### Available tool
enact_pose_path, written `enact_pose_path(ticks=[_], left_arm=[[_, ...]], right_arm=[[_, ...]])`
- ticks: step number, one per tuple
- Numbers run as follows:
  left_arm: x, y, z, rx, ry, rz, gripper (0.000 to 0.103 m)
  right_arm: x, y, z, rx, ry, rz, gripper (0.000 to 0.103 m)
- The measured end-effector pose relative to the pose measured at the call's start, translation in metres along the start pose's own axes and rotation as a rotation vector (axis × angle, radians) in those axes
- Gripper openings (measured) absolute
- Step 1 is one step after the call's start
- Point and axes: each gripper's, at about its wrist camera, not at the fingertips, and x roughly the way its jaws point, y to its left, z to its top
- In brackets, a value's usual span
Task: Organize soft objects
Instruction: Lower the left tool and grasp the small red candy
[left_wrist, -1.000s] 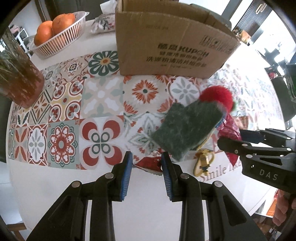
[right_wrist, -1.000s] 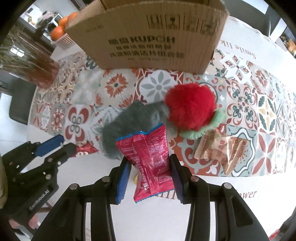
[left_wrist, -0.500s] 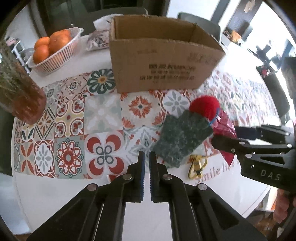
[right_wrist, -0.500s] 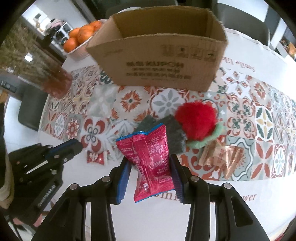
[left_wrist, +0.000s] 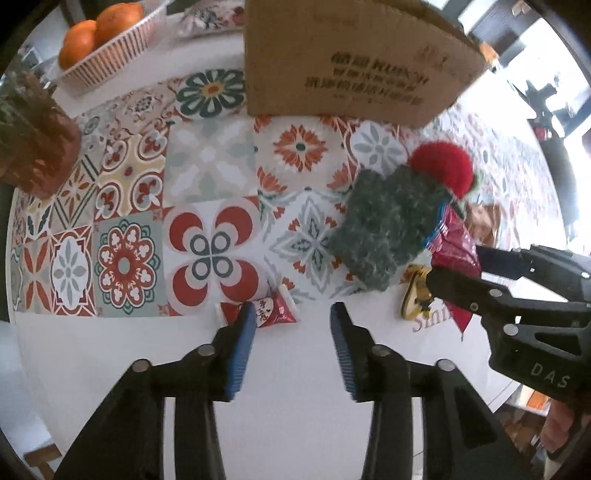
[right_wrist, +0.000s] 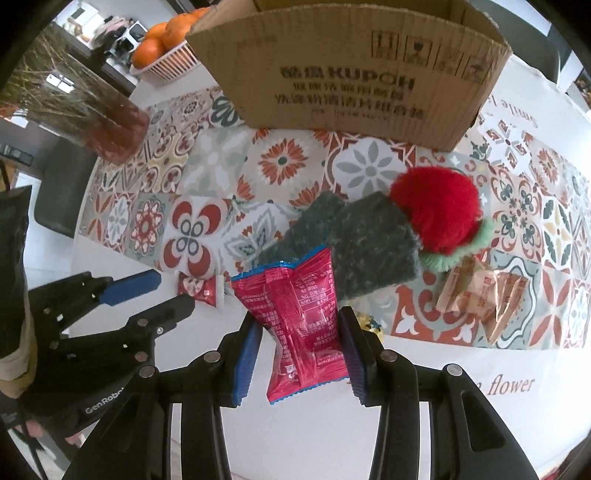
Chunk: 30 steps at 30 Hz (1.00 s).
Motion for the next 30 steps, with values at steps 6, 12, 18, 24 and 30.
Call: enact_pose_path(ticks=[6,12,18,24,30], left_arm=[[0.002,-0.011,-0.002,0.264,-0.018,0.101,0.044],[0.006,-0.014,-0.008,0.455,-0.014,0.082,0.044],[0.024,-0.019,-0.012,0.599,0.021,0.086,0.044],[0.039,-0.024,-0.013,0.705,0.053,0.093,0.044],[0.058,-0.029,-0.007,0.759,0.085,0.092,0.044]], right_arm=[[0.012,0.008,-0.008,0.010,0.025,0.002,0.043],[0.022,0.022,-0.016,0.035,0.038,0.053,0.043],[0.035,0.028,-0.025,0.075,0.056,0.057,0.043],[0.047,0.024,-0.031,0.138,0.085,0.073,0.043],[0.057,0.023,-0.033,0.159,0.102,0.055,0.043]])
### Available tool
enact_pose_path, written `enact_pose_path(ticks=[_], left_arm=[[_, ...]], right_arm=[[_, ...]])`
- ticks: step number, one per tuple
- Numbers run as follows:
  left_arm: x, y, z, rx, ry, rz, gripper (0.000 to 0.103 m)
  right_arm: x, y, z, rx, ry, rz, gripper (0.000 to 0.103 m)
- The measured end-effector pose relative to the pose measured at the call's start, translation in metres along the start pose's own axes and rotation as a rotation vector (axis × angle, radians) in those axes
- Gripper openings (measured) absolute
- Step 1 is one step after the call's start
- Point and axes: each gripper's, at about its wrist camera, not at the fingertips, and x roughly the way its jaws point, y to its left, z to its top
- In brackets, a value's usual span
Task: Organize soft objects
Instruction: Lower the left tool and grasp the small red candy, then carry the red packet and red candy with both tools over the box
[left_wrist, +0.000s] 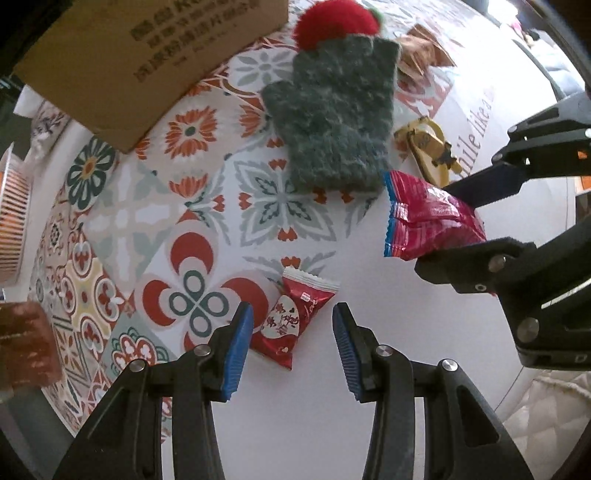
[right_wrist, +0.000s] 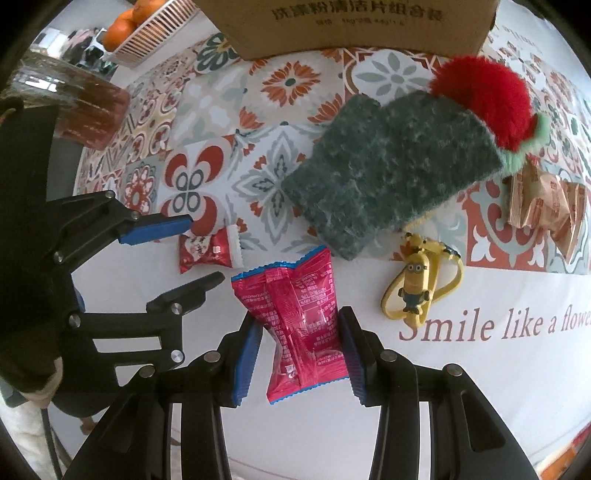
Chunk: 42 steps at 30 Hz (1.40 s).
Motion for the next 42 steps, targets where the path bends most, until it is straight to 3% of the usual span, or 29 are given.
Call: enact_pose_path(ticks=[6,11,14,22,29,35,42], left_arm=[[0.015,0.003,0.007,0.009,0.017,-0.005,0.044],[0.015,0.005,0.007,-0.033,-0.014,-0.022,0.028],[0.015,0.005,0.001,-0.072,-0.027,-0.020,0.027],[0.006,0.012,-0.025,-0.307,-0.108,-0.066,0.025],[-0.017,0.015,-0.045,-0.544,-0.222,-0.046,0.024],[-0.050,0.017,-0.051,-0.656,-0.320,-0.026,0.023],[-0.086,0.016,-0.029,-0.731,-0.415,-0.004,0.023]], right_arm=[[0.008,0.003,0.006,0.013,0.007,-0.018,0.043],[0.009,0.003,0.009,0.016,0.008,-0.015,0.043],[0.007,0.002,0.009,0.010,0.001,-0.022,0.043],[0.000,-0.002,0.008,-0.021,-0.035,-0.020,0.043],[-0.018,-0.011,0.008,-0.035,-0.088,-0.015,0.043],[-0.045,-0.018,0.013,-0.044,-0.165,-0.004,0.043],[-0.083,-0.024,0.020,-0.056,-0.272,0.000,0.043]])
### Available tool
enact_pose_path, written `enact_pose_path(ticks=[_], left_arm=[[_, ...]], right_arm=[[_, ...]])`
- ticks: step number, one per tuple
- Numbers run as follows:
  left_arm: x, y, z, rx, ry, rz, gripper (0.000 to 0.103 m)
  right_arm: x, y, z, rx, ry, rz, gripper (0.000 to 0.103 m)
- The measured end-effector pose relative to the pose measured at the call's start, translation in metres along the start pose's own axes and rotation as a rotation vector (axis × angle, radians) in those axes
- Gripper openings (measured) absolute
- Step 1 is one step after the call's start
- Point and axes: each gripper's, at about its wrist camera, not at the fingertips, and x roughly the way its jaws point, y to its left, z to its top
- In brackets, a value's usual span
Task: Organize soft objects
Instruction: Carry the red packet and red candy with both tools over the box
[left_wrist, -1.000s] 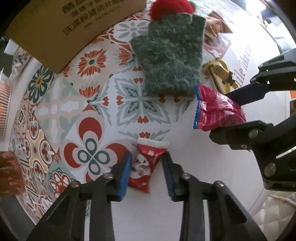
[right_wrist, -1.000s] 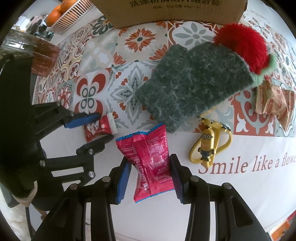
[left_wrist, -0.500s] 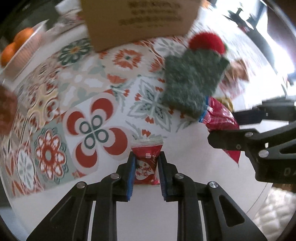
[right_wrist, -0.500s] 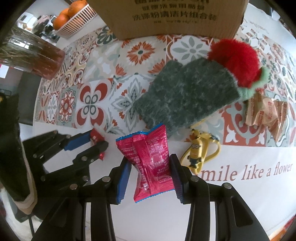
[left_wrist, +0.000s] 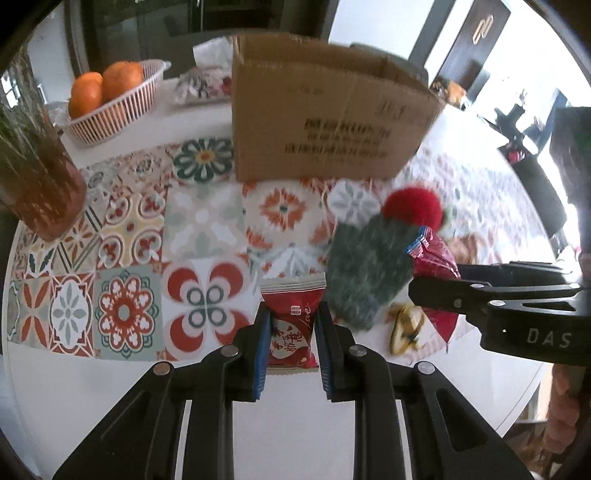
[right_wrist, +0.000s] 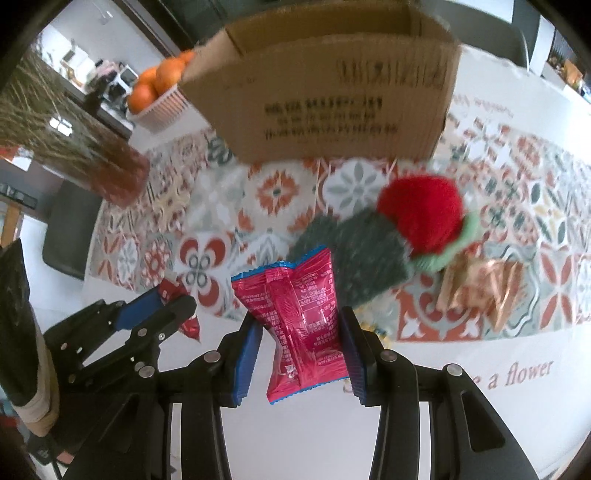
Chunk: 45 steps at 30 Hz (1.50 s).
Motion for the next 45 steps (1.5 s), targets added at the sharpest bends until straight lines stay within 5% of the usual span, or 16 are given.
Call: enact_pose_path(ticks=[24,45], left_arm=[[-0.044,-0.033,0.106,-0.019,-0.220,-0.038,0.023],[-0.018,-0.029,0.195,-0.009,-0.199,-0.042,0.023]], right_arm=[[-0.084,-0.017,0.078,0.021,-0.281,0.047,0.043],[-0.080,-0.025,0.169,-0.005,-0.292,0.025,0.043]])
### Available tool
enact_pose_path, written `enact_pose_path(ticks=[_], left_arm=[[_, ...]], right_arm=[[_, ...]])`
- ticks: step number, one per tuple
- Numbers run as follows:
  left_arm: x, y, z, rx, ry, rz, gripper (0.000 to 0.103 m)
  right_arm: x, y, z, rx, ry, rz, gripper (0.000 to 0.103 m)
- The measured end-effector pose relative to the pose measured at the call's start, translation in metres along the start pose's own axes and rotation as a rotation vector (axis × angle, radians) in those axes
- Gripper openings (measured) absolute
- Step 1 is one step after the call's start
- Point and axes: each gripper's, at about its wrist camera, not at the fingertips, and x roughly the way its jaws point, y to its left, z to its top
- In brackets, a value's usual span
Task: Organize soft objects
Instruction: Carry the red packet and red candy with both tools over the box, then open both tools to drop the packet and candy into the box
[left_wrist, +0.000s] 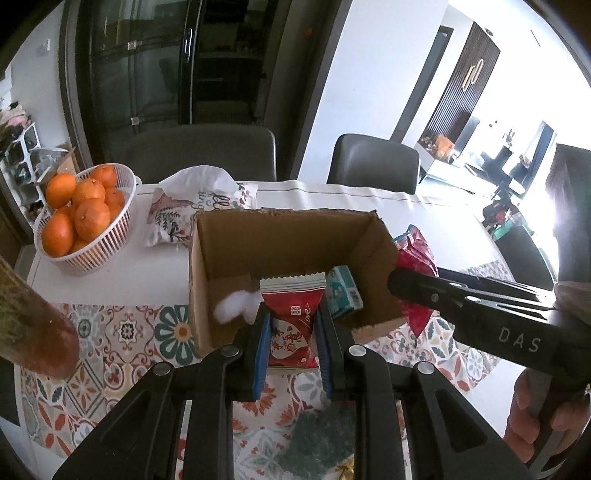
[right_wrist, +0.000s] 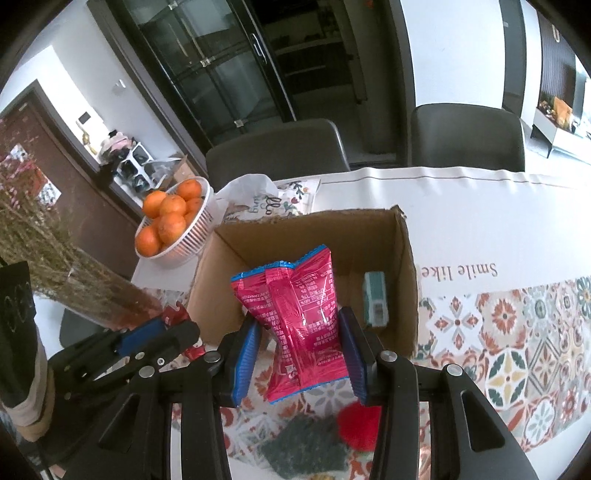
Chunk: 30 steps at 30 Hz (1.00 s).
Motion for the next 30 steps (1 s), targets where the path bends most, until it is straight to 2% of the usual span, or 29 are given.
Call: enact_pose_path(ticks=[13,15,18,19,20,30], left_arm=[[0.049,0.012,0.024,-0.011,0.072,0.031,0.024],[0.055,0.013,0.025,-0.012,0.094,0.027,0.029],[0.062,0.012,0.024,-0.005,0.112,0.027,0.042],[0.062,0.011,0.023,0.002,0.113,0.032,0.049],[0.062,0.010,0.023,0.007,0.114,0.036,0.051],[0.041,-0.004,0.010,0.062,0.089,0.114,0.054]], right_arm=[[0.052,-0.018,0.024,0.015,0.093,-0.036,0.044],[0.058,-0.021,0.025,0.024,0.109,-0.023,0.048],[0.061,-0.024,0.025,0.036,0.110,-0.017,0.065],[0.060,-0.024,0.025,0.036,0.101,-0.018,0.067],[0.060,-0.025,0.024,0.035,0.097,-0.027,0.067],[0.037,-0.028,0.009,0.021,0.076,-0.092,0.067]])
